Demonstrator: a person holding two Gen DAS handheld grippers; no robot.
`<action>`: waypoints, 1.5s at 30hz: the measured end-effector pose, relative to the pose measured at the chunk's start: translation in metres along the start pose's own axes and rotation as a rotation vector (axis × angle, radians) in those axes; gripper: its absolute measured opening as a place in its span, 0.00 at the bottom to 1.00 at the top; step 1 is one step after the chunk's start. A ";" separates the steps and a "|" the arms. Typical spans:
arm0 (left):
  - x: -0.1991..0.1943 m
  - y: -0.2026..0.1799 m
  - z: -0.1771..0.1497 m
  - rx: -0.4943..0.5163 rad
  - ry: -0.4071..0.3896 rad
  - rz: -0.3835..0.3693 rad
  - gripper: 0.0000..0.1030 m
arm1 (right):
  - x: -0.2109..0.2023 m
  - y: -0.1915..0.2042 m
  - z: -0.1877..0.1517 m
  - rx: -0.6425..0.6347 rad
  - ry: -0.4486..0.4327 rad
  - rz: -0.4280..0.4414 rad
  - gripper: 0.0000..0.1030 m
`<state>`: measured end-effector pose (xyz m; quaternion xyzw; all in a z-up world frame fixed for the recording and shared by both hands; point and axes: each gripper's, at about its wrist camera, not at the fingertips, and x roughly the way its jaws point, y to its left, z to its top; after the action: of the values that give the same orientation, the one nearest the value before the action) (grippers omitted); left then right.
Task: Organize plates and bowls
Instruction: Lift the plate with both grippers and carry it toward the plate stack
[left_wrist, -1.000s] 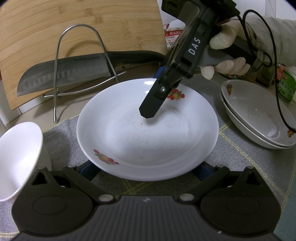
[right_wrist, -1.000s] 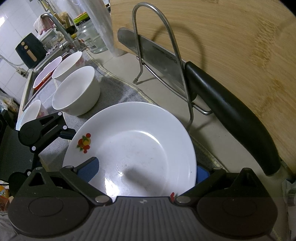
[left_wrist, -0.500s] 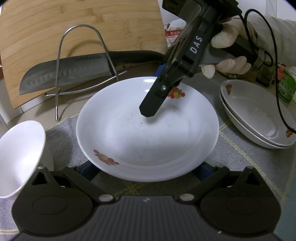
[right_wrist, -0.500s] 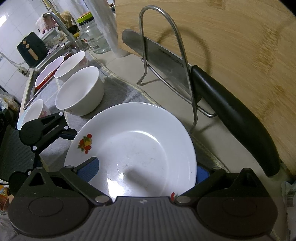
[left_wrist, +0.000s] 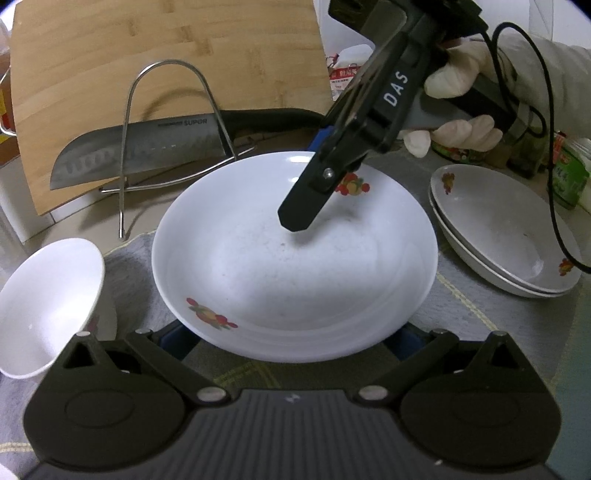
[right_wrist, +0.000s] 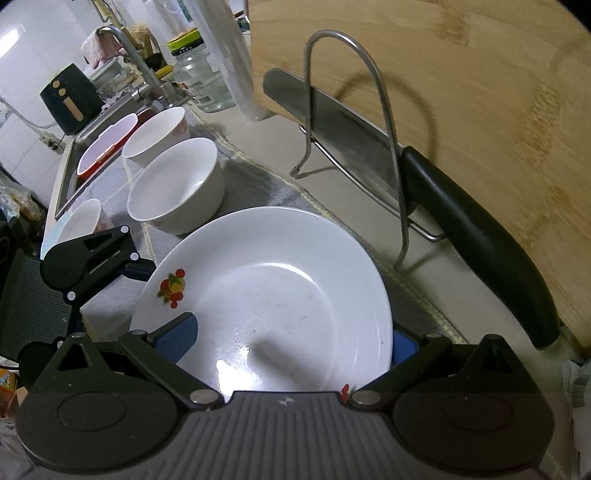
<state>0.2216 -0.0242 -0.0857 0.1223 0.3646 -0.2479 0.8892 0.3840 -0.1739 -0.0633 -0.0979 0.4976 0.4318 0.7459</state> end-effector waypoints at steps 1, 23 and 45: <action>-0.002 -0.001 0.000 0.000 -0.002 0.001 0.99 | -0.001 0.001 0.000 -0.001 -0.002 0.000 1.00; -0.050 -0.026 -0.016 -0.003 -0.009 -0.016 0.99 | -0.023 0.052 -0.025 0.009 -0.022 -0.015 1.00; -0.089 -0.041 -0.034 0.029 0.005 -0.102 0.99 | -0.044 0.103 -0.063 0.104 -0.088 -0.056 1.00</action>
<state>0.1250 -0.0140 -0.0481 0.1171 0.3689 -0.2980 0.8726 0.2605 -0.1716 -0.0287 -0.0537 0.4831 0.3880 0.7830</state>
